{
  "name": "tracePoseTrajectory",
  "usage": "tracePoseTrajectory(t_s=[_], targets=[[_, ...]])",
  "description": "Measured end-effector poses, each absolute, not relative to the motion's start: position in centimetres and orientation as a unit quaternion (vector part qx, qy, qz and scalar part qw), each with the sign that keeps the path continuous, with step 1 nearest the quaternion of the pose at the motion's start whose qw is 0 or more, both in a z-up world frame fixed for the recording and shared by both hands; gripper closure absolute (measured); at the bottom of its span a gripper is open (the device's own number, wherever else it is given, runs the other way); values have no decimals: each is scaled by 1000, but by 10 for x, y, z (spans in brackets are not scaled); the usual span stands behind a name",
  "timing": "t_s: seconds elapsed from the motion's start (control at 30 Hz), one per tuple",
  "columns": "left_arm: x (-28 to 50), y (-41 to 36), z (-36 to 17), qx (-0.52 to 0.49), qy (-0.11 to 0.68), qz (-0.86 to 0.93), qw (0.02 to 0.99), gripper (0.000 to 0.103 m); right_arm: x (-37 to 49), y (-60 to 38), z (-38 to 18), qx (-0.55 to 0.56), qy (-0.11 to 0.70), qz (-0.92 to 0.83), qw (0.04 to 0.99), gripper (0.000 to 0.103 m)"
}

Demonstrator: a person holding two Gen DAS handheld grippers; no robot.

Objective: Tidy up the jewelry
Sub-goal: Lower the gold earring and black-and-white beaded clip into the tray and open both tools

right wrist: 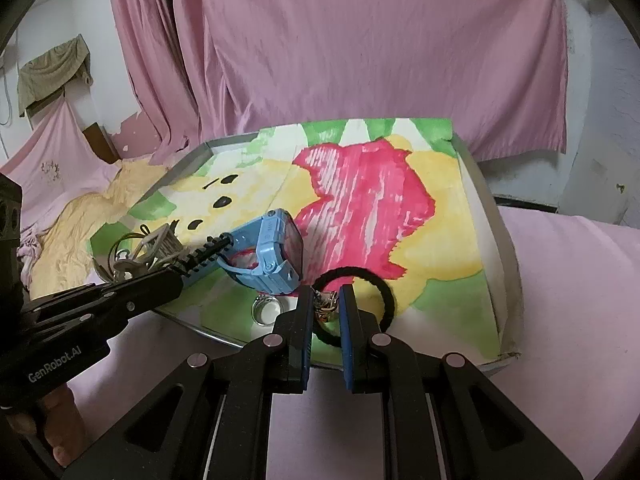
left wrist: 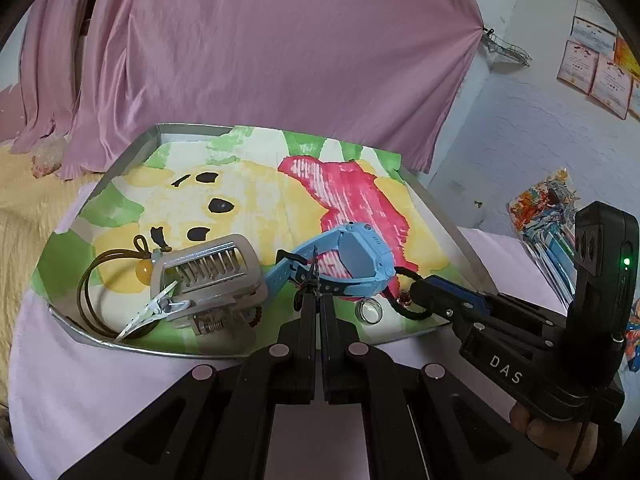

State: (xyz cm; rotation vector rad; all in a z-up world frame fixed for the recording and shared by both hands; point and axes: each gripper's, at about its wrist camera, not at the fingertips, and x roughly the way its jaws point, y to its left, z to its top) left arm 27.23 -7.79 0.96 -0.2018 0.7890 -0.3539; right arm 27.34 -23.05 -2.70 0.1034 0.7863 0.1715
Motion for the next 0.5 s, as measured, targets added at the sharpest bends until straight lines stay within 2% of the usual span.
tracePoseTrajectory(t_s=[0.5], targets=[[277, -77, 5, -107, 394, -177, 896, 101, 277, -229, -29, 52, 393, 90, 913, 90]])
